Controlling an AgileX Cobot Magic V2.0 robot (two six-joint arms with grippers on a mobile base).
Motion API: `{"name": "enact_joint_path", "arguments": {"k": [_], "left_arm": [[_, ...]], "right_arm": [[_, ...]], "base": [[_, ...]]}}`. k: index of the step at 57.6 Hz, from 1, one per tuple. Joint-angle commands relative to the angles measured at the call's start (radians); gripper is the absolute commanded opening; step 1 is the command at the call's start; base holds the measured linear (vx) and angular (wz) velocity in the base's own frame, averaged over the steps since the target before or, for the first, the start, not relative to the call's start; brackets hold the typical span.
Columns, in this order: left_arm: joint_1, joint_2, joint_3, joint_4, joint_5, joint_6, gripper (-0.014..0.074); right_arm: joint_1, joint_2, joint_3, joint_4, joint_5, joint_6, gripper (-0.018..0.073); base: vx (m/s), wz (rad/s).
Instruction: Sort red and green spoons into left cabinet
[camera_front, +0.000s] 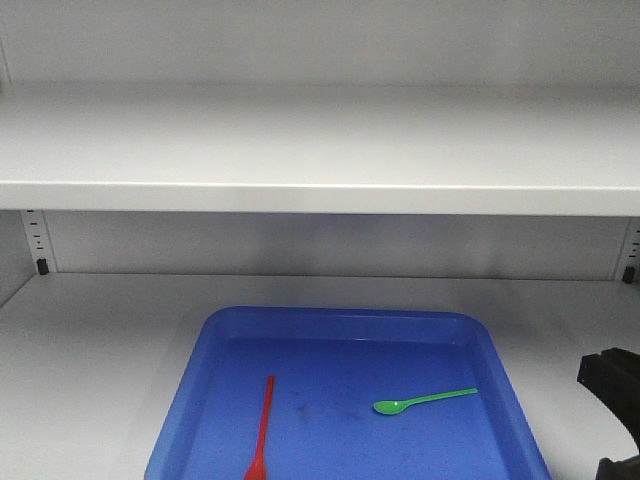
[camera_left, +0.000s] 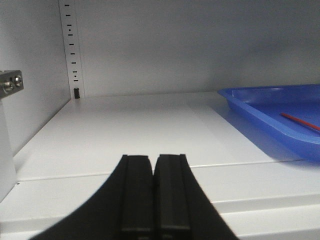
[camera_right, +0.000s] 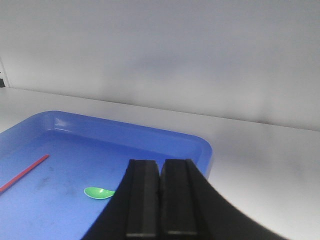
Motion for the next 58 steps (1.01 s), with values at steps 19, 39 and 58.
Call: {"name": "enact_joint_path", "arguments": {"k": [19,39,58], "left_arm": [[0.000,-0.020,0.018,0.000,-0.076,-0.008,-0.0001],[0.000,-0.020,0.018,0.000,-0.076,-0.008,-0.0001],[0.000,-0.020,0.018,0.000,-0.076,-0.008,-0.0001]], "right_arm": [[-0.002,-0.160,0.054,-0.719,0.034,0.618,-0.0003],[-0.002,-0.403,0.309,-1.478,-0.127,1.531,-0.0003],[-0.002,-0.577,0.531,-1.505,-0.387,1.566,-0.0003]], "base": [[0.00,0.00],[0.00,0.00],[0.00,0.00]]}}
